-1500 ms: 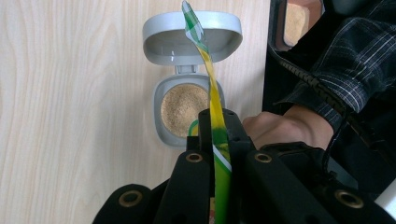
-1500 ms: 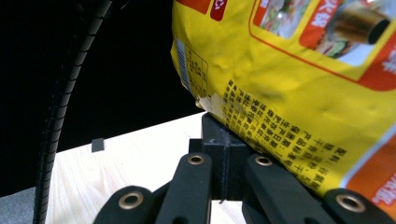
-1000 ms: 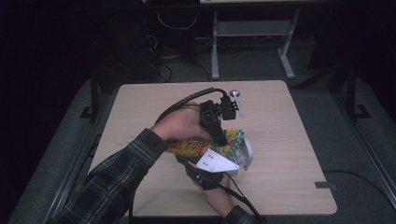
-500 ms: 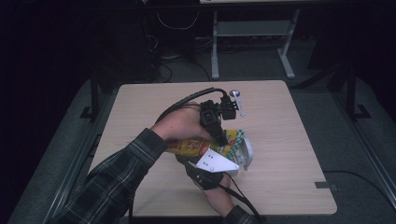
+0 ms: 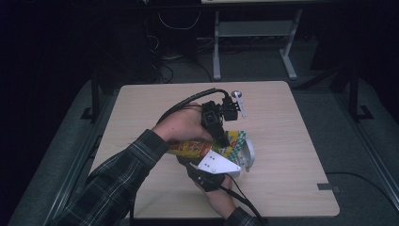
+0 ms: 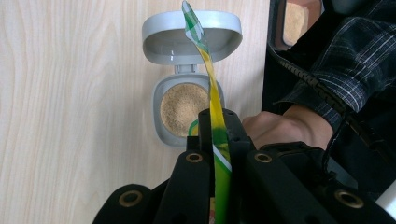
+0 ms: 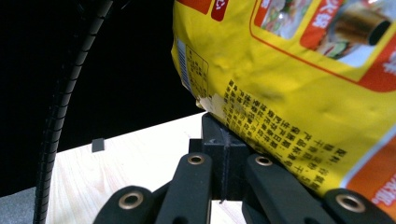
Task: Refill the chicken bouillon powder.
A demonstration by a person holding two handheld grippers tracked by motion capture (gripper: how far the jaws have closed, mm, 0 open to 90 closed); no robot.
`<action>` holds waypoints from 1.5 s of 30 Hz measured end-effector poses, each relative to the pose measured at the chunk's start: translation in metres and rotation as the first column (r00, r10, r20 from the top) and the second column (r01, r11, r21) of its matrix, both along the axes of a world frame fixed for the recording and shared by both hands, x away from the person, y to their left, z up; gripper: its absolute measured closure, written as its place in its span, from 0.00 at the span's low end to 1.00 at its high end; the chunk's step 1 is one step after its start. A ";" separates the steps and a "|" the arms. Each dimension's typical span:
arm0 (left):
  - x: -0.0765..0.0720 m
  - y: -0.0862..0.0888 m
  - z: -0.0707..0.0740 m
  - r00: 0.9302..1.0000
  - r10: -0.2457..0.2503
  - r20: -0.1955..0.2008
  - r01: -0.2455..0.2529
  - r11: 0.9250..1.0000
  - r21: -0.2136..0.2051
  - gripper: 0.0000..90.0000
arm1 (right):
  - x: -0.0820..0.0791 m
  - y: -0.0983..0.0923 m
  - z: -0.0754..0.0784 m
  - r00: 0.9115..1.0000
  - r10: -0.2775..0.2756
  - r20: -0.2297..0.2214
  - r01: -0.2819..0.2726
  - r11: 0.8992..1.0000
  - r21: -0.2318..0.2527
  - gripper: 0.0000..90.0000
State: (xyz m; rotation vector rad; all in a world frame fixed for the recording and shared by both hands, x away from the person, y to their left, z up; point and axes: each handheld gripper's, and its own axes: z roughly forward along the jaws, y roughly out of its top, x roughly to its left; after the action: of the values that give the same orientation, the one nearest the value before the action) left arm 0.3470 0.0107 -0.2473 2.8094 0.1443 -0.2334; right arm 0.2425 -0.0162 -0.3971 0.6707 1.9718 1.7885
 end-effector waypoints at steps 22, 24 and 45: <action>0.001 0.000 0.000 1.000 0.001 0.000 -0.001 1.000 0.002 1.00 | 0.000 0.000 0.000 1.000 0.002 0.000 -0.002 1.000 -0.002 1.00; 0.001 0.000 0.000 1.000 0.002 -0.001 -0.002 1.000 0.000 1.00 | 0.000 0.000 0.000 1.000 0.001 0.000 -0.001 1.000 -0.002 1.00; 0.002 -0.007 0.008 1.000 -0.002 0.014 0.002 1.000 0.012 1.00 | 0.004 -0.004 0.006 1.000 -0.007 0.012 0.007 1.000 0.021 1.00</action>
State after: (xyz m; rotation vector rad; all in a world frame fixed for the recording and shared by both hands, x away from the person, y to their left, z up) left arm 0.3486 0.0037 -0.2390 2.8231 0.1398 -0.2146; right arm 0.2462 -0.0203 -0.3913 0.6705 1.9432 1.8074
